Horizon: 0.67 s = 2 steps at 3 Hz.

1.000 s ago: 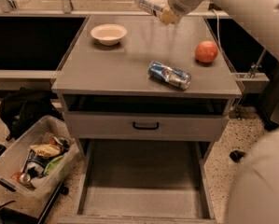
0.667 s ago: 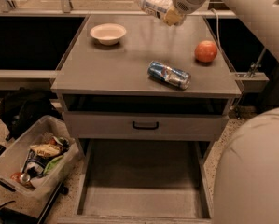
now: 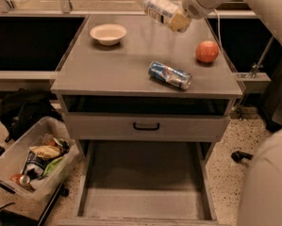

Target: Pick blue plastic bottle from middle drawer and place on counter

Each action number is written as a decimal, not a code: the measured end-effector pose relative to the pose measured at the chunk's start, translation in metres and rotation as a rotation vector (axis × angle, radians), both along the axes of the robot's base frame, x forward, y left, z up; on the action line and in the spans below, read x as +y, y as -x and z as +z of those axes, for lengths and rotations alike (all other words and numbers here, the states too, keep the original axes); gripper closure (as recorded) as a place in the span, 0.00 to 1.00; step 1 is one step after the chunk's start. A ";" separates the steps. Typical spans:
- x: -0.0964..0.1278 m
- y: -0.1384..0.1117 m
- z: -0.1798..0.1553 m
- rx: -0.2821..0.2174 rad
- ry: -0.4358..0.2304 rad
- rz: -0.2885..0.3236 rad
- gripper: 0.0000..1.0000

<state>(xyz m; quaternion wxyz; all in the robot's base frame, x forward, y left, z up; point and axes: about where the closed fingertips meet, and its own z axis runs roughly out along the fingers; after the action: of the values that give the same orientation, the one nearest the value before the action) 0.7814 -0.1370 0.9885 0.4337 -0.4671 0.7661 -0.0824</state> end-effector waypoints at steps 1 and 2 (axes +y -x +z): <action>0.003 0.023 -0.040 0.067 -0.057 0.022 1.00; 0.003 0.052 -0.081 0.135 -0.136 0.029 1.00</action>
Offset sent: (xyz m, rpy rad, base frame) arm -0.0856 -0.0030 -0.1192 0.2368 0.1945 0.0302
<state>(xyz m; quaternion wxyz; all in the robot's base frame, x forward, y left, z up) 0.7297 -0.1336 0.9074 0.4131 -0.4520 0.7906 0.0079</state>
